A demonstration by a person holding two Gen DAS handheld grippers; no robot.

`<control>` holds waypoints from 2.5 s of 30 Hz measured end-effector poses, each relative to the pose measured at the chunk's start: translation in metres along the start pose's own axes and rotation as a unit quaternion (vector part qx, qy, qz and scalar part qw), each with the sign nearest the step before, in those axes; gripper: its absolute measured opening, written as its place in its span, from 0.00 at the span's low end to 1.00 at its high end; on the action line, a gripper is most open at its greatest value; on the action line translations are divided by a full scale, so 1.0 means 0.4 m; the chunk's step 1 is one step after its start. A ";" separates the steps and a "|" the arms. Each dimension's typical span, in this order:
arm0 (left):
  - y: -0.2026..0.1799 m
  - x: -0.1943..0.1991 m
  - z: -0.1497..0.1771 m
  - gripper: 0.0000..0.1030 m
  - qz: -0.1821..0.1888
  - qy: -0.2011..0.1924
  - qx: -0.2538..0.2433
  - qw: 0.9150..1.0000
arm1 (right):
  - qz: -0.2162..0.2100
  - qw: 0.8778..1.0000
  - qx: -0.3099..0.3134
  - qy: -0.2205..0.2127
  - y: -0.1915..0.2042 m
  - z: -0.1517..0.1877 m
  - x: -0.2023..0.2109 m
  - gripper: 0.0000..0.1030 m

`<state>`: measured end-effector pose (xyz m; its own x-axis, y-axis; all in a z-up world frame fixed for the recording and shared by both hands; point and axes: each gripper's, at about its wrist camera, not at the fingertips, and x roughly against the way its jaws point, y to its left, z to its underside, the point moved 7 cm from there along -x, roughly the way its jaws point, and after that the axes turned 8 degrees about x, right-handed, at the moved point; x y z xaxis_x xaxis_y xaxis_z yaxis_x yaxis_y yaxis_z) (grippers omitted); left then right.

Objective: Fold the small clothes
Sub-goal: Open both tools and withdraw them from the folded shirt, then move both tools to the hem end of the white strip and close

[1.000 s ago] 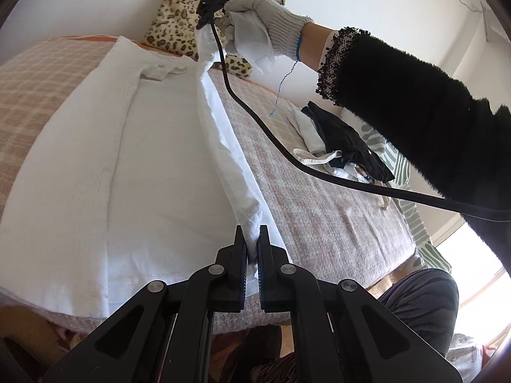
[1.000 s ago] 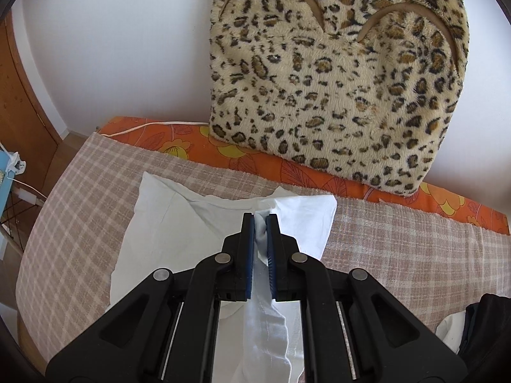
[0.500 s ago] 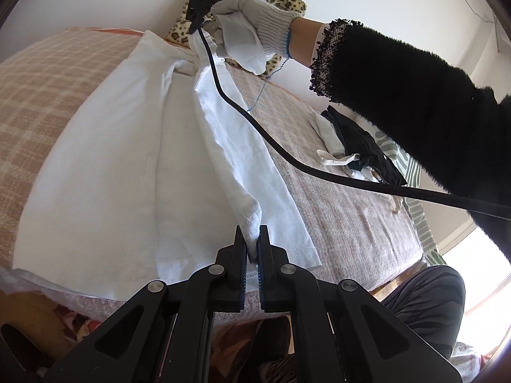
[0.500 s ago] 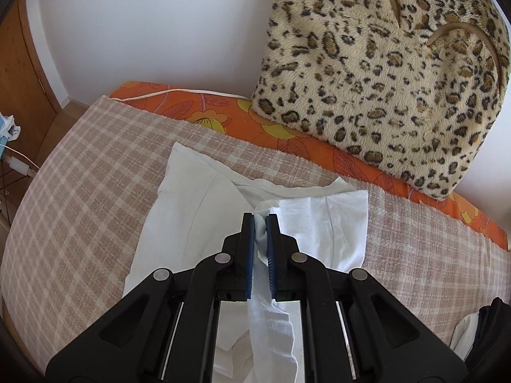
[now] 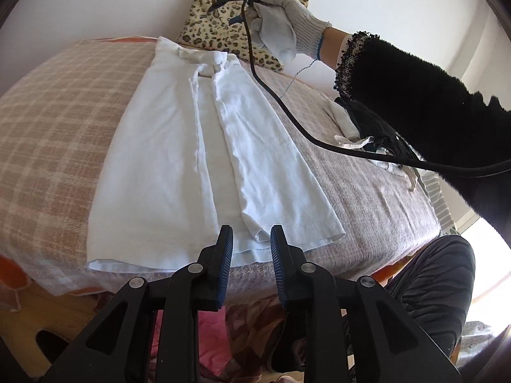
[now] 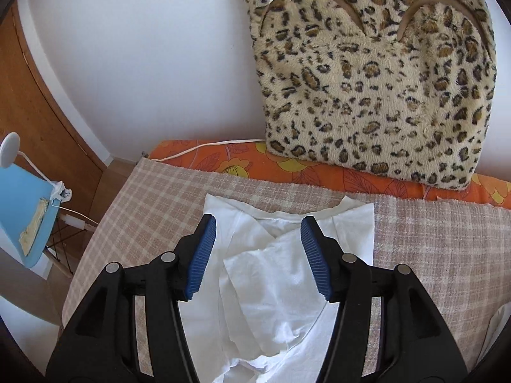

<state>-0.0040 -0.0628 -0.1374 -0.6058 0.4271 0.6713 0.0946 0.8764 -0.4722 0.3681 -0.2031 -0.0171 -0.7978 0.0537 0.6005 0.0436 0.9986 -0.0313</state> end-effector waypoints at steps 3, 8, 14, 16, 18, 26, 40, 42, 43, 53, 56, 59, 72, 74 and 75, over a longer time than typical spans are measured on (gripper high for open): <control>0.051 0.040 -0.040 0.22 -0.030 -0.007 -0.016 0.999 | -0.017 0.999 -0.038 0.001 -0.059 0.028 0.039 0.56; 0.124 0.091 -0.165 0.22 -0.051 -0.033 -0.016 0.998 | -0.026 0.998 -0.043 0.048 -0.083 0.116 0.019 0.51; 0.184 0.128 -0.322 0.22 -0.077 -0.097 -0.020 0.992 | -0.074 0.991 -0.035 0.107 -0.003 0.251 -0.023 0.48; 0.203 0.125 -0.359 0.22 -0.087 -0.107 -0.024 0.990 | -0.088 0.988 -0.028 0.122 0.032 0.290 -0.039 0.48; 0.218 0.112 -0.386 0.22 -0.089 -0.106 -0.019 0.990 | -0.093 0.986 -0.025 0.135 0.056 0.325 -0.056 0.48; 0.244 0.072 -0.427 0.22 -0.088 -0.099 -0.001 0.991 | -0.137 0.981 -0.053 0.124 0.071 0.397 0.055 0.48; 0.158 -0.008 -0.397 0.22 -0.046 -0.052 0.004 0.998 | -0.063 0.987 -0.055 0.136 0.019 0.775 0.399 0.48; 0.163 -0.011 -0.377 0.22 -0.047 -0.040 0.003 0.998 | -0.068 0.986 -0.062 0.142 0.022 0.826 0.412 0.48; 0.168 -0.012 -0.365 0.22 -0.047 -0.033 0.005 0.998 | -0.074 0.984 -0.070 0.146 0.022 0.846 0.414 0.48; 0.228 0.007 -0.173 0.40 -0.038 0.067 0.045 0.996 | -0.106 0.981 -0.068 0.148 0.049 0.925 0.446 0.48; 0.222 0.019 -0.134 0.40 -0.041 0.084 0.035 0.995 | -0.099 0.982 -0.053 0.149 0.067 0.925 0.443 0.46; 0.215 0.028 -0.108 0.38 -0.036 0.091 0.029 0.995 | -0.098 0.982 -0.045 0.154 0.080 0.928 0.440 0.39; 0.181 0.019 -0.055 0.10 -0.027 0.092 0.006 0.995 | -0.076 0.984 -0.022 0.159 0.082 0.936 0.444 0.04; 0.179 0.025 -0.055 0.10 -0.026 0.088 0.000 0.996 | -0.083 0.984 -0.034 0.151 0.069 0.933 0.454 0.04; 0.177 0.026 -0.055 0.10 -0.027 0.086 -0.001 0.996 | -0.081 0.984 -0.032 0.156 0.068 0.937 0.450 0.04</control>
<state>0.0137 0.0086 -0.1516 -0.4659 0.4111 0.7835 0.0681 0.8995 -0.4315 0.0004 -0.1658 -0.2095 -0.5745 -0.1201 0.8097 -0.0237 0.9912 0.1303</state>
